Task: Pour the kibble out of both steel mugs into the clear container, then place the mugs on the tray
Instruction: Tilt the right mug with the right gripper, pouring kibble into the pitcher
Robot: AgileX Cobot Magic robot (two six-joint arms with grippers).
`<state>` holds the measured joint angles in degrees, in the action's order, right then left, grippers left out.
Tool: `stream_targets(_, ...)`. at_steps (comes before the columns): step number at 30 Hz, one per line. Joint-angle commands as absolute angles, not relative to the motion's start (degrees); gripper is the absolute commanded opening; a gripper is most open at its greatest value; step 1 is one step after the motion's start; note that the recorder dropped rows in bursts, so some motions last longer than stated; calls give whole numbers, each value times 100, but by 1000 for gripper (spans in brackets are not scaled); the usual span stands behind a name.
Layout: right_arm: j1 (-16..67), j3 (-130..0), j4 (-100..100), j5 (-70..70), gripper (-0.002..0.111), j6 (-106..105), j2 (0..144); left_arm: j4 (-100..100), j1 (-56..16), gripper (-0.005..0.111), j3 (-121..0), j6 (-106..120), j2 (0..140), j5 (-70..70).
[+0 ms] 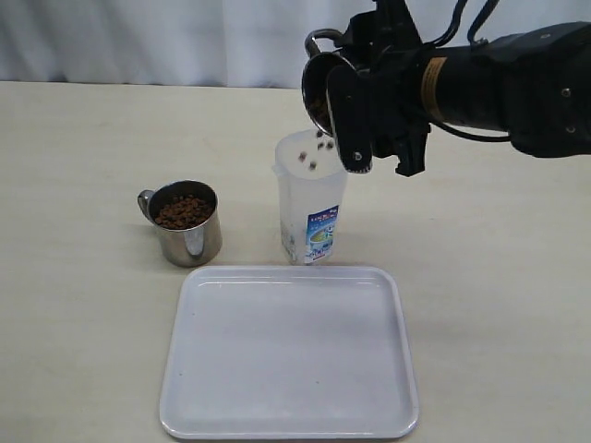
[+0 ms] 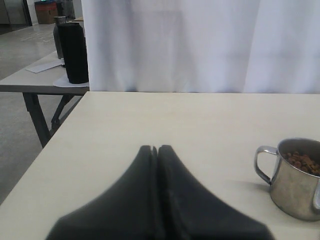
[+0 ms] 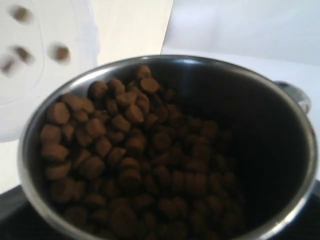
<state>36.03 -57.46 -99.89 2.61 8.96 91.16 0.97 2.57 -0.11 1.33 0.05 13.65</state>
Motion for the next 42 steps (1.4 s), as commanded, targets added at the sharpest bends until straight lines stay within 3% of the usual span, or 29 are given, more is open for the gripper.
stream_targets(1,3641,-5806,-9995,295,5,692,9097,77,230,0,0,124,0,1333)
stream_targets(11,3949,-5806,-9995,953,5,367,9097,77,230,0,0,124,0,1310)
stream_targets(42,3949,-5932,-9995,940,5,-87,9125,77,230,0,0,124,0,1336)
